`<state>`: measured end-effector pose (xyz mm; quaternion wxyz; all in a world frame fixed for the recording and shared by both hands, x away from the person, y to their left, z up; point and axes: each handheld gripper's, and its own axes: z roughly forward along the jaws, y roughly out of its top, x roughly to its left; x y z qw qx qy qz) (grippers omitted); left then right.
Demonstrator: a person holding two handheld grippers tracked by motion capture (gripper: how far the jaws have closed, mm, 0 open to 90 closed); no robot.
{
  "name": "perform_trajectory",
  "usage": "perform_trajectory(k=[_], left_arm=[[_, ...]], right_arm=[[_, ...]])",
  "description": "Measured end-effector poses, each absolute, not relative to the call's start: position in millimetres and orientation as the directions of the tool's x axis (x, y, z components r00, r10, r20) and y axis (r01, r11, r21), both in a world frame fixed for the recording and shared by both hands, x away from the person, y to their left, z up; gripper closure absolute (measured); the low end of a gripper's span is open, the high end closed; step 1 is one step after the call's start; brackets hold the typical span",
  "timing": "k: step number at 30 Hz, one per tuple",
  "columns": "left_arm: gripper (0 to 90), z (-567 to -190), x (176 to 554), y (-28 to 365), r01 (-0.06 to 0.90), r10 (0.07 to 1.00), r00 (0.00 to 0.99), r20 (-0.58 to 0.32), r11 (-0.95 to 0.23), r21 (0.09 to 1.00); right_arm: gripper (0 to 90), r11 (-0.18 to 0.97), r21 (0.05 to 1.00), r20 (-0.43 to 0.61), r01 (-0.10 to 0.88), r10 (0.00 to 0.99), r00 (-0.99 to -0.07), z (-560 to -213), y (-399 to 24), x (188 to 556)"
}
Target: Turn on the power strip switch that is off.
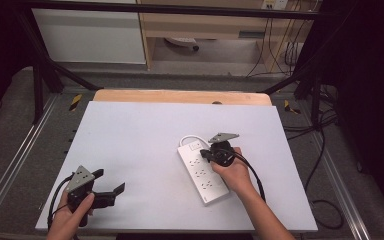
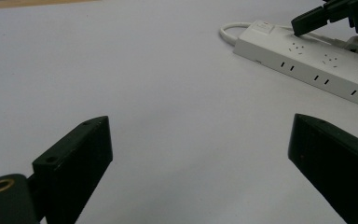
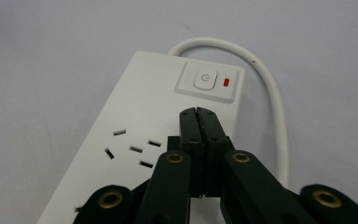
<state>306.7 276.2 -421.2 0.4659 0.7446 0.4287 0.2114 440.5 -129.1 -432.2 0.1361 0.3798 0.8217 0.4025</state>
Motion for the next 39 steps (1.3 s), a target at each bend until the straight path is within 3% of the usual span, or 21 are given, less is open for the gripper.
perform_trajectory(k=[39], left_arm=[[6.4,-421.7,306.7,276.0,0.445,0.834,0.545,-0.082,-0.205,0.872]], right_arm=[[90.0,0.373,0.746,0.115,0.552,0.744,-0.658,-432.5,-127.0,444.1]])
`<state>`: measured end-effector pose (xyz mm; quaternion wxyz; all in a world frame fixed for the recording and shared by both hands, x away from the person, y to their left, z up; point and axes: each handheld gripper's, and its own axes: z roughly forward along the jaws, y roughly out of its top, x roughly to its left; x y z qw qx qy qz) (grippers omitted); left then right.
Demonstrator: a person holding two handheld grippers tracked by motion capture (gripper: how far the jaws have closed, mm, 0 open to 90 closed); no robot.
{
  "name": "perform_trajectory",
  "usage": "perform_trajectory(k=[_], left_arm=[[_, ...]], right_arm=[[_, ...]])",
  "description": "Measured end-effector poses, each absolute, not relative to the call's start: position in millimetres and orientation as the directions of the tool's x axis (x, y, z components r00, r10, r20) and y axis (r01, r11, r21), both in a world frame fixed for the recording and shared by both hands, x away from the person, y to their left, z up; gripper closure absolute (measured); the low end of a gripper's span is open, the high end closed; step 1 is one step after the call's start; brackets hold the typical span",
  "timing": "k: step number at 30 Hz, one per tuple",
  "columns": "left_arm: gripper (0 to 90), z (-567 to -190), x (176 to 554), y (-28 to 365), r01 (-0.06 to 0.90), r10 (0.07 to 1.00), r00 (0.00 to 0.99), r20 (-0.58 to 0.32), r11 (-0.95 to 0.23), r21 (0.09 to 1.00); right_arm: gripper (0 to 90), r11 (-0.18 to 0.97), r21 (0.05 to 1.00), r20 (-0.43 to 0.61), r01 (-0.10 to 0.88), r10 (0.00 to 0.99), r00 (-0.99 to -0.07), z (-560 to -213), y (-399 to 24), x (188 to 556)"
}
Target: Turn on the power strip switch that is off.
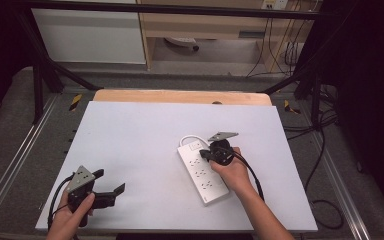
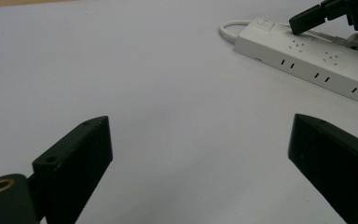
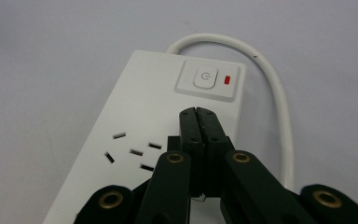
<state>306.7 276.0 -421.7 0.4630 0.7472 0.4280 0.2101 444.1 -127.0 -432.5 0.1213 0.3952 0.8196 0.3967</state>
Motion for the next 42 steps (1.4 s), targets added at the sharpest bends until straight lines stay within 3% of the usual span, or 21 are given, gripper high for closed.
perform_trajectory(k=[42], left_arm=[[6.4,-422.1,306.9,276.4,0.447,0.834,0.546,-0.081,-0.208,0.87]], right_arm=[[87.1,0.316,0.813,0.119,0.49,0.732,-0.67,-417.9,-128.4,435.5]])
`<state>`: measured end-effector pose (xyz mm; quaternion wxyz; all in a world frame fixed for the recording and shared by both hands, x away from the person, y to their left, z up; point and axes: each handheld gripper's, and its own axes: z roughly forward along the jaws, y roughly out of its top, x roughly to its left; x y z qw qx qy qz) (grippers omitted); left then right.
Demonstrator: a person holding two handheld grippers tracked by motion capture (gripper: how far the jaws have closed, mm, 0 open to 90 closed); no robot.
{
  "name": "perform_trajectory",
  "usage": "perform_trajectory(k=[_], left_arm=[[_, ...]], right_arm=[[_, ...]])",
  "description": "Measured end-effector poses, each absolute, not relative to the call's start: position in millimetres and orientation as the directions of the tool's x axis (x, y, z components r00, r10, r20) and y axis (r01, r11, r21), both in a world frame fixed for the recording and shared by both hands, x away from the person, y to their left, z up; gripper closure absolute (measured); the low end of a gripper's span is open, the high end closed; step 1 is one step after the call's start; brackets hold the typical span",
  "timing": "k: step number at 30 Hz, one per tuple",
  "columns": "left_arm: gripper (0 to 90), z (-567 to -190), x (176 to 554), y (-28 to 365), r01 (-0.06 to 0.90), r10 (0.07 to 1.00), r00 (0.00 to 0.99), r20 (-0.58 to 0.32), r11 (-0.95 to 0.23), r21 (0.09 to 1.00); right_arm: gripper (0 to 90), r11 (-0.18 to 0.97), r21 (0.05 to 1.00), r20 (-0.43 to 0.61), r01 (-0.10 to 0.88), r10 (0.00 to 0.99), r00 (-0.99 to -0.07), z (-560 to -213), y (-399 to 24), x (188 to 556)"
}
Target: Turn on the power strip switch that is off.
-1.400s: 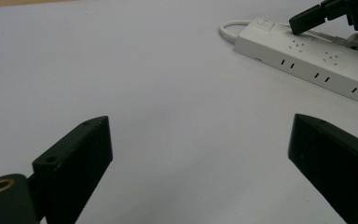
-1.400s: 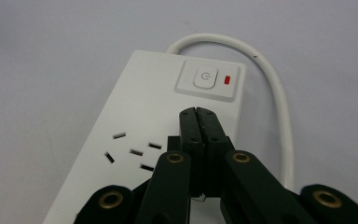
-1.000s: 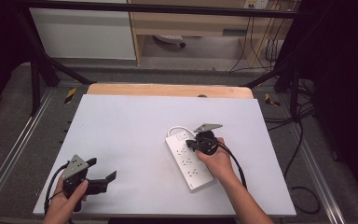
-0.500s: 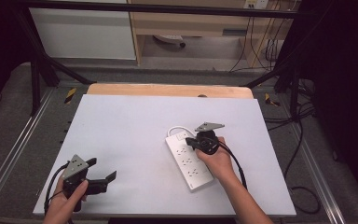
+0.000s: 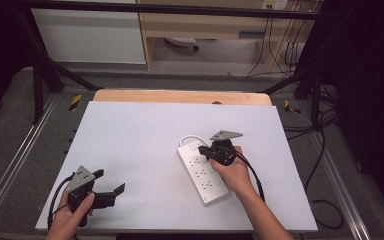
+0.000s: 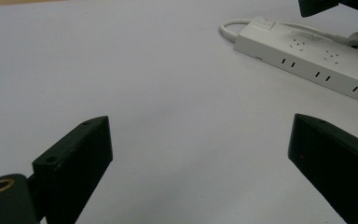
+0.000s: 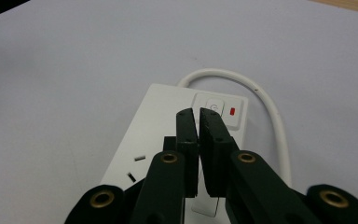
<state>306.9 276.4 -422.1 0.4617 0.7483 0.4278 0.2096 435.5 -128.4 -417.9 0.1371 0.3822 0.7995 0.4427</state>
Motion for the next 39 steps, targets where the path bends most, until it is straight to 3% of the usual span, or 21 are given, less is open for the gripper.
perform_trajectory(k=[30,39], left_arm=[[6.4,-422.4,306.9,275.7,0.447,0.83,0.551,-0.082,-0.212,0.869],[6.4,-422.6,306.9,275.3,0.448,0.828,0.555,-0.085,-0.211,0.869]], right_arm=[[73.1,0.263,0.847,0.133,0.462,0.736,-0.664,-399.9,-136.7,426.1],[61.2,0.233,0.855,0.143,0.463,0.752,-0.643,-393.9,-141.4,424.3]])
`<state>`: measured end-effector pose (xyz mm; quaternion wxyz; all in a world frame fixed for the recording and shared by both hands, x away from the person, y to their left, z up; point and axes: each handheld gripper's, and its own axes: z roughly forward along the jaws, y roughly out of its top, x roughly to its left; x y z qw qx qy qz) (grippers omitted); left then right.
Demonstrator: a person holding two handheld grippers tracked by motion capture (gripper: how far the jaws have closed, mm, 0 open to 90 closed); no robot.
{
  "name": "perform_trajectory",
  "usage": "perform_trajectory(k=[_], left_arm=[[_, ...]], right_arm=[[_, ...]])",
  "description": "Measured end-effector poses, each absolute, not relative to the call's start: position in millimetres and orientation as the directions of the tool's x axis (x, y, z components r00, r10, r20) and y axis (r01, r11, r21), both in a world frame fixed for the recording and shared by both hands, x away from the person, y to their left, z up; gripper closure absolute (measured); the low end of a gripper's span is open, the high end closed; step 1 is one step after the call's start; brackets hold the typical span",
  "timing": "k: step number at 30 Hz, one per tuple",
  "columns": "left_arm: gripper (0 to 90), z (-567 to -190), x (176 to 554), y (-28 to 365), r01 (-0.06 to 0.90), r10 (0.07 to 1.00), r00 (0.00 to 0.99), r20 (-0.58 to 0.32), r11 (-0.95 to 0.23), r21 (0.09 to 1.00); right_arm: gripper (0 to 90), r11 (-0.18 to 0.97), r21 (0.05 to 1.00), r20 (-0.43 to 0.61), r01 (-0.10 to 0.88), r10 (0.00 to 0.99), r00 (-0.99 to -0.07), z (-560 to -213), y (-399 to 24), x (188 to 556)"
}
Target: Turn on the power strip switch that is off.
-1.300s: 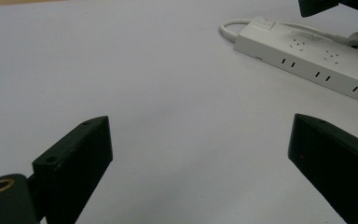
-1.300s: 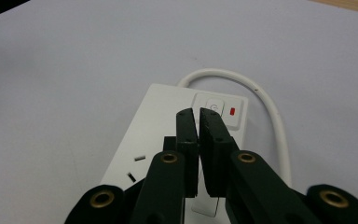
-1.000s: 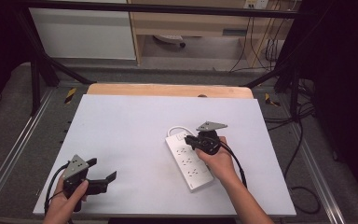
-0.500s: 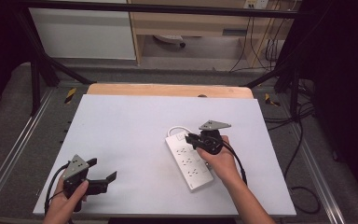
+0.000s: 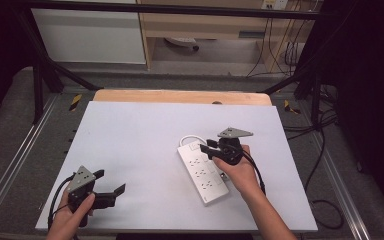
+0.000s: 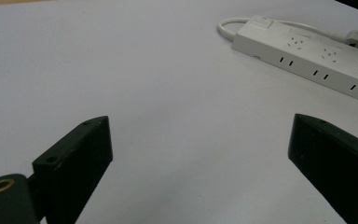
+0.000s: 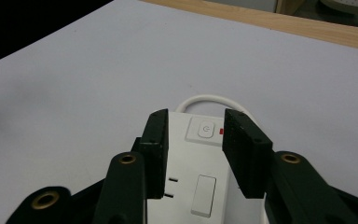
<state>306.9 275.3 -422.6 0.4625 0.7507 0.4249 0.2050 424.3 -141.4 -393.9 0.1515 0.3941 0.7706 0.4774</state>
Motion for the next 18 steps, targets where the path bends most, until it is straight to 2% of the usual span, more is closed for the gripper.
perform_trajectory(k=[7,18], left_arm=[[6.4,-422.7,306.9,275.0,0.448,0.826,0.557,-0.085,-0.212,0.868],[6.4,-422.6,306.8,274.9,0.448,0.825,0.558,-0.085,-0.213,0.868]], right_arm=[[52.3,0.211,0.863,0.152,0.458,0.758,-0.634,-388.9,-146.2,422.5],[31.4,0.172,0.869,0.17,0.463,0.776,-0.608,-382.5,-153.1,422.0]])
